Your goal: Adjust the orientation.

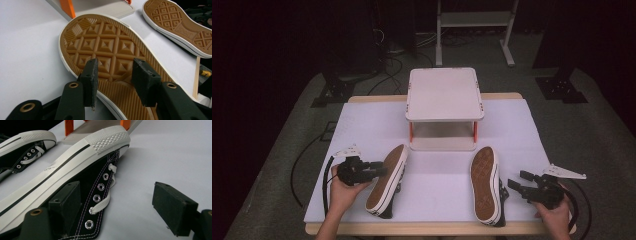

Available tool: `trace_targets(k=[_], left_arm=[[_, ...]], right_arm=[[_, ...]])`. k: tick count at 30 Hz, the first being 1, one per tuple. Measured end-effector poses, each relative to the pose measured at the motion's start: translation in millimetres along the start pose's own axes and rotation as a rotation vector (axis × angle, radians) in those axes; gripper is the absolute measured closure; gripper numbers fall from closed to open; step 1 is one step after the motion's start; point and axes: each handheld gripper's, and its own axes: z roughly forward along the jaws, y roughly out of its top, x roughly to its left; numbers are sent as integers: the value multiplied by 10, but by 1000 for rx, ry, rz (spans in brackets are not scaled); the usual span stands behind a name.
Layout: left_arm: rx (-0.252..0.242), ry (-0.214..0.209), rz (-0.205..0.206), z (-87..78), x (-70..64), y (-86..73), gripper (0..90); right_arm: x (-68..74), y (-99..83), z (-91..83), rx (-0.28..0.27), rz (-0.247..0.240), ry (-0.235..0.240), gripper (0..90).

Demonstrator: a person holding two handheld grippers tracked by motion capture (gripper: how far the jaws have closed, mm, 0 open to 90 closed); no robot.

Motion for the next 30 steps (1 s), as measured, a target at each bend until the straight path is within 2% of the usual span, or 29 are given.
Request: trace_targets(k=[2,4,5,6,9,11,12,13,14,18,20,21,22,23,24,27,28,30], left_arm=[[-4,5,-7,-28,32,-24,555],[-3,23,-9,-75,50,-54,555],[6,47,-6,-120,63,-68,555],[6,47,-6,-120,63,-68,550],[47,93,-29,-215,117,-99,536],[15,86,-58,-308,149,-123,536],[-3,91,-60,-357,142,-122,537],[-9,106,-41,-405,108,-101,540],[-9,106,-41,-405,108,-101,542],[-57,87,-6,-453,-21,-22,545],[-78,63,20,-439,-124,34,551],[-93,25,42,-409,-210,70,558],[-98,9,55,-380,-262,91,562],[-84,0,75,-351,-307,114,567],[-84,0,75,-351,-307,114,574],[-25,-18,119,-197,-404,175,586],[-25,-18,119,-197,-404,175,586],[7,-6,124,-122,-399,181,588]], right_arm=[[13,3,5,2,4,1,222],[20,2,9,4,-3,0,222],[21,1,8,6,-6,-2,222],[21,1,8,6,-6,-2,222],[15,3,-3,2,-4,-2,222],[14,0,-14,0,0,-2,223],[8,-1,-14,-1,-2,-3,222],[5,-1,-14,1,0,-3,222],[1,1,-12,1,0,-4,222],[8,4,-10,-1,-1,-2,222],[17,1,-6,5,-6,-2,223],[17,-1,-3,4,-9,-2,222],[20,-1,-2,5,-9,-2,223],[22,-2,0,6,-10,-2,223],[25,-2,0,7,-9,-2,223],[25,-3,2,10,-8,0,222],[25,-3,2,10,-8,0,222],[23,-3,-3,7,-11,1,222]])
